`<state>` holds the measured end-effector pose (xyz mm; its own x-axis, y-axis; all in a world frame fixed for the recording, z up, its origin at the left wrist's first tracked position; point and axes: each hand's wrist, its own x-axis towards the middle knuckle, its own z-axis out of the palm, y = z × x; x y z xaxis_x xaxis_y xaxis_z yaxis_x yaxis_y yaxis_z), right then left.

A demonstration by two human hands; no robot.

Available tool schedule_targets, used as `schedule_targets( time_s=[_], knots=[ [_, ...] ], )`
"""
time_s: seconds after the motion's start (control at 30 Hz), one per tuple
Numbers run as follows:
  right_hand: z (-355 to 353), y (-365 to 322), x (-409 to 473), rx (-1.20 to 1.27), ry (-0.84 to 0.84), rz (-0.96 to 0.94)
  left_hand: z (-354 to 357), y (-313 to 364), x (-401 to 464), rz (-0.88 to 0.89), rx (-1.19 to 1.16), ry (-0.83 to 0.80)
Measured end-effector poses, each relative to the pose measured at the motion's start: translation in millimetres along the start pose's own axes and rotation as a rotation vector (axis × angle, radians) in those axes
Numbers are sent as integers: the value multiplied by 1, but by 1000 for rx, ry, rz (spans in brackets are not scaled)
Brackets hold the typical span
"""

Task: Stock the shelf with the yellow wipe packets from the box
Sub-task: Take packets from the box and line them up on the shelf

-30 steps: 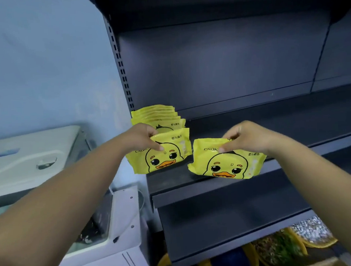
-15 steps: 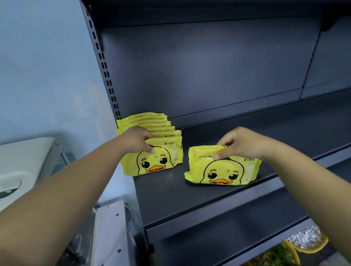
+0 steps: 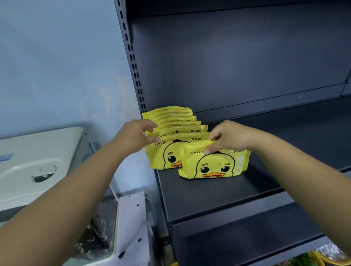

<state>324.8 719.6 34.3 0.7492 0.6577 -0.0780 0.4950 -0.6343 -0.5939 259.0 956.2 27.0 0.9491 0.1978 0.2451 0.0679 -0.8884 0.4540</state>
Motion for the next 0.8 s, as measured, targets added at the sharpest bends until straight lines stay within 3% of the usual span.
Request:
schedule_targets(
  time_s=[0.13,0.37,0.57,0.67,0.8],
  knots=[
    [16,-22,23,-77,-30,-76,-18,-20,-25,-32,2,53],
    [40,-55,42,-215,23,-145,-35,-37,-74,-110,45,-2],
    [49,-53,37,-402,295,-156,-35,-33,-107,-140,98,-7],
    [50,-47,17,-339,436,-202,-29,-27,-124,-152,130,-40],
    [63,-37,-27,-251,463,-288,-12,-12,-151,-162,188,-67]
  ],
)
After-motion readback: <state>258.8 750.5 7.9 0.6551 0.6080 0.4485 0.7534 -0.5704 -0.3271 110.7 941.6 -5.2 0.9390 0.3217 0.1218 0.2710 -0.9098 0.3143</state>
